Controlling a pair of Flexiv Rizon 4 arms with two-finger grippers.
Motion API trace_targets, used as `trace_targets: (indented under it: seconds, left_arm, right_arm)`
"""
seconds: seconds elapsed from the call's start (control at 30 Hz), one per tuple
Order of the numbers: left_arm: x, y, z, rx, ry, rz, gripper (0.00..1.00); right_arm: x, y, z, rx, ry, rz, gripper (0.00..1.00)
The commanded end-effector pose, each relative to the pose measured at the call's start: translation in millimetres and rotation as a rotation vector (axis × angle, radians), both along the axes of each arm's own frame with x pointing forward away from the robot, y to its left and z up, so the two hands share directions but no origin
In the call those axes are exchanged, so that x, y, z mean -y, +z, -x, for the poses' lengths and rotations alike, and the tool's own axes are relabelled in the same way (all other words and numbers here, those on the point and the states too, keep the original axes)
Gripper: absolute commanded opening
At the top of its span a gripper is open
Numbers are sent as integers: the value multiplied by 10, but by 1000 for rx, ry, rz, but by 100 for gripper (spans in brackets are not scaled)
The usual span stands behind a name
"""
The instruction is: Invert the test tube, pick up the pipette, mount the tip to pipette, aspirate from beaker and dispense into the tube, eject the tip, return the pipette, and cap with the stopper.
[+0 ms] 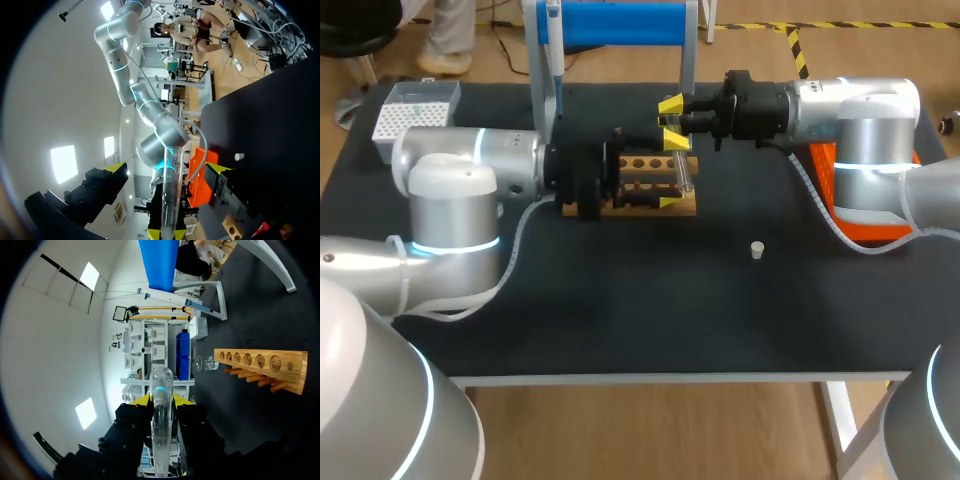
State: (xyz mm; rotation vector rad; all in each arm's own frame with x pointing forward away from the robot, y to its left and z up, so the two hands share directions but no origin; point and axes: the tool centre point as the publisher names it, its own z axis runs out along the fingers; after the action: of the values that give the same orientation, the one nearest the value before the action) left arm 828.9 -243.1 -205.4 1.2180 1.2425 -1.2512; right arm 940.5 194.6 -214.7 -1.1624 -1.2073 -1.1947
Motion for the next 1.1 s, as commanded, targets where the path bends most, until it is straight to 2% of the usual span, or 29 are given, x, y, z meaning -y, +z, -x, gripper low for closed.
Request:
trace_targets:
  seconds: [0.03, 0.43, 0.83, 0.87, 0.9, 0.97, 1.0, 1.07, 1.1]
  left_arm:
    - [59, -21, -12, 4, 5, 6, 100]
    - [43, 37, -129, 20, -8, -6, 100]
    - [46, 13, -116, 26, -11, 6, 99]
    - [45, 12, -117, 26, -10, 7, 73]
    - [43, 10, -119, 27, -9, 7, 60]
    - [37, -1, -129, 27, -8, 8, 59]
    - [34, -6, -132, 27, -7, 9, 63]
    - [30, -12, -138, 28, -6, 12, 80]
    - [29, -15, -142, 27, -7, 12, 80]
  right_arm:
    - [5, 6, 1, 0, 0, 2, 0]
    - [5, 6, 1, 0, 0, 2, 0]
    - [5, 6, 1, 0, 0, 2, 0]
    - [5, 6, 1, 0, 0, 2, 0]
    - [5, 6, 1, 0, 0, 2, 0]
    - [5, 6, 1, 0, 0, 2, 0]
    - [5, 6, 1, 0, 0, 2, 0]
    - [5, 6, 1, 0, 0, 2, 0]
    - [5, 6, 1, 0, 0, 2, 0]
